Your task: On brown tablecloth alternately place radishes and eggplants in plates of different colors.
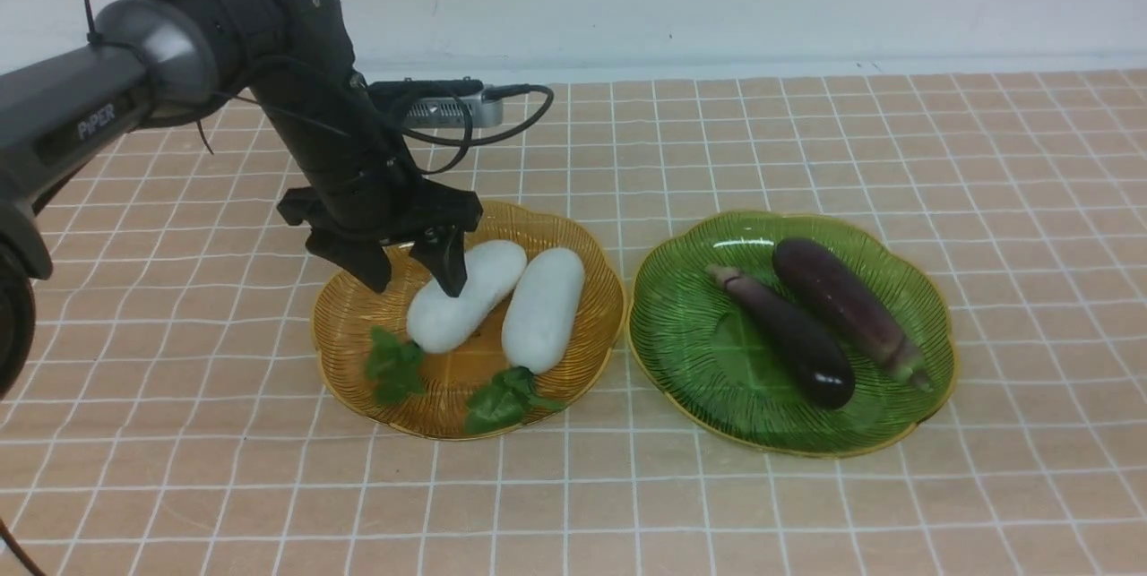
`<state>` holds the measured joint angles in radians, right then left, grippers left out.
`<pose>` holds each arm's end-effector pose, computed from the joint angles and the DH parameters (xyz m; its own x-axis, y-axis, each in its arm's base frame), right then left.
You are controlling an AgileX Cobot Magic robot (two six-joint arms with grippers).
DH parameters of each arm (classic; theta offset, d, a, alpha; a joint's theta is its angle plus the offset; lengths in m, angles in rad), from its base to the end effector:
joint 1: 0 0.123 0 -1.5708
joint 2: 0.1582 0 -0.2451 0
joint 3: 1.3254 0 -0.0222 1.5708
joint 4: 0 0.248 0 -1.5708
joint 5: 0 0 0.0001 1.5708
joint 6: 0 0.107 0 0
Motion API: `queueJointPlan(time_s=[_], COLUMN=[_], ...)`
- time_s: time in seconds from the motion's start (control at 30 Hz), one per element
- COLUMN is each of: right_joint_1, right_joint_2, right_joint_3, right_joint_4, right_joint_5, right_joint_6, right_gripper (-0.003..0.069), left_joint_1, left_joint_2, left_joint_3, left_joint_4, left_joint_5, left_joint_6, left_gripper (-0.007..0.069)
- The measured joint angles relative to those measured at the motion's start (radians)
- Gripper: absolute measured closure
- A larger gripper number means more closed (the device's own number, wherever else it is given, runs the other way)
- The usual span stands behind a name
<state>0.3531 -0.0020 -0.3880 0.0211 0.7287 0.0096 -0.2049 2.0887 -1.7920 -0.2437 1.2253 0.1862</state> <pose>0.0666 0.0262 0.2680 -0.2424 -0.0623 -0.9682 -0.3525 0.9354 0.0280 0.4020 -0.1084 0.1812 -0.9402 0.2969 -0.1673 0.3280 0.9213 -0.2087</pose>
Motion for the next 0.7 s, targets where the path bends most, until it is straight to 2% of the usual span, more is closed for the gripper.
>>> queueJointPlan(time_s=[0.1, 0.2, 0.47, 0.7], right_joint_1=[0.0, 0.0, 0.0, 0.0], right_joint_2=[-0.008, -0.008, -0.008, -0.008], right_joint_3=[0.086, 0.153, 0.212, 0.212], right_joint_4=[-0.003, -0.002, 0.008, 0.018], right_joint_5=[-0.115, -0.194, -0.319, -0.332], right_joint_6=[-0.037, -0.058, -0.068, -0.068], right_gripper=[0.0674, 0.0674, 0.0674, 0.0674], left_joint_1=[0.0, 0.0, 0.0, 0.0], left_joint_2=[0.0, 0.0, 0.0, 0.0], left_joint_3=[0.0, 0.0, 0.0, 0.0], left_joint_4=[0.002, 0.002, 0.009, 0.022], left_joint_5=[0.0, 0.0, 0.0, 0.0], left_joint_6=[0.008, 0.009, 0.009, 0.009], left_gripper=[0.061, 0.0625, 0.0628, 0.0628])
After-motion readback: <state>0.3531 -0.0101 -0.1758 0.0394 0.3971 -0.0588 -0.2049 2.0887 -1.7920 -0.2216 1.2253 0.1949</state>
